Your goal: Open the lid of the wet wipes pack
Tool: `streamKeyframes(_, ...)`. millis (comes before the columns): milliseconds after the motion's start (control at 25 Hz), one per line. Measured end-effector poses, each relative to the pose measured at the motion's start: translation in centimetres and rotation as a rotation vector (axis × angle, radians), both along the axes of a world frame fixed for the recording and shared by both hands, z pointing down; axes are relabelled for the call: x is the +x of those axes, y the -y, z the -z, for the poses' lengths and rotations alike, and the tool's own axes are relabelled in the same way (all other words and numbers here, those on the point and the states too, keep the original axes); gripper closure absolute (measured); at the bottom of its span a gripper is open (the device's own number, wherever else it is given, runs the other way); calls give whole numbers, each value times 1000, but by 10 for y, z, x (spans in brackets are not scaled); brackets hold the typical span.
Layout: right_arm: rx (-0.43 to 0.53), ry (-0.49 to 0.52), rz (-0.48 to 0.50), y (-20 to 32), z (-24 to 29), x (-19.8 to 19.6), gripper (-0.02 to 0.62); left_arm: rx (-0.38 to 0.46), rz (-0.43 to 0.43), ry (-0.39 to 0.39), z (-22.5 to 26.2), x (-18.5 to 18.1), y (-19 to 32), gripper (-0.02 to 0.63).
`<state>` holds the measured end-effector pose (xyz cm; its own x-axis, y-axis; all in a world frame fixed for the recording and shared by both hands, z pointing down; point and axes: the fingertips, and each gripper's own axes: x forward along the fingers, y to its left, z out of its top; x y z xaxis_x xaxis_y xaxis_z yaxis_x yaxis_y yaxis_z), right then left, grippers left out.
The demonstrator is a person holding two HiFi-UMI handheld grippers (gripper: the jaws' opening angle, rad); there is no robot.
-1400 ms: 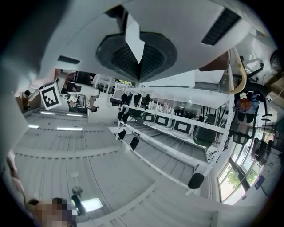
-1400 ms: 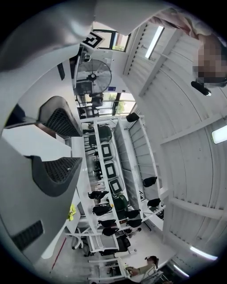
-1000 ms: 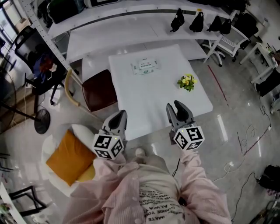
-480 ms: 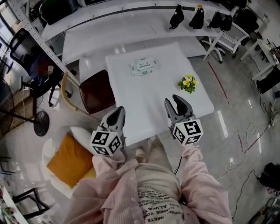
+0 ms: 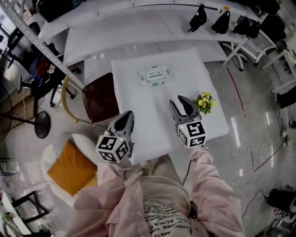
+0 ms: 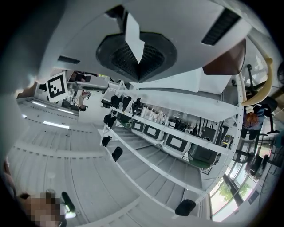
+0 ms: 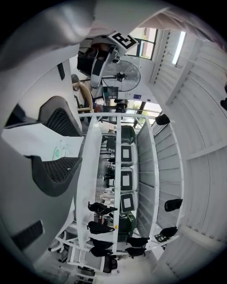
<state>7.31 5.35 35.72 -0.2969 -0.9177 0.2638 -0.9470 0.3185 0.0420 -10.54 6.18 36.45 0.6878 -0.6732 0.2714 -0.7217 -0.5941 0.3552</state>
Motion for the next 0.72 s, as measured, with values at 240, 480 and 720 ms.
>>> streamKeyframes(240,-49,-14,50,60,-29,11,482,-64,61,6,-29,20,48,611)
streamKeyframes(480,-95,-58,136,108,-61,6,482,-117,109,25,-58,31,83,611)
streamKeyframes(720,-137,-96,194,143,-99,5,482,-161,136,44,-89,45,108,611)
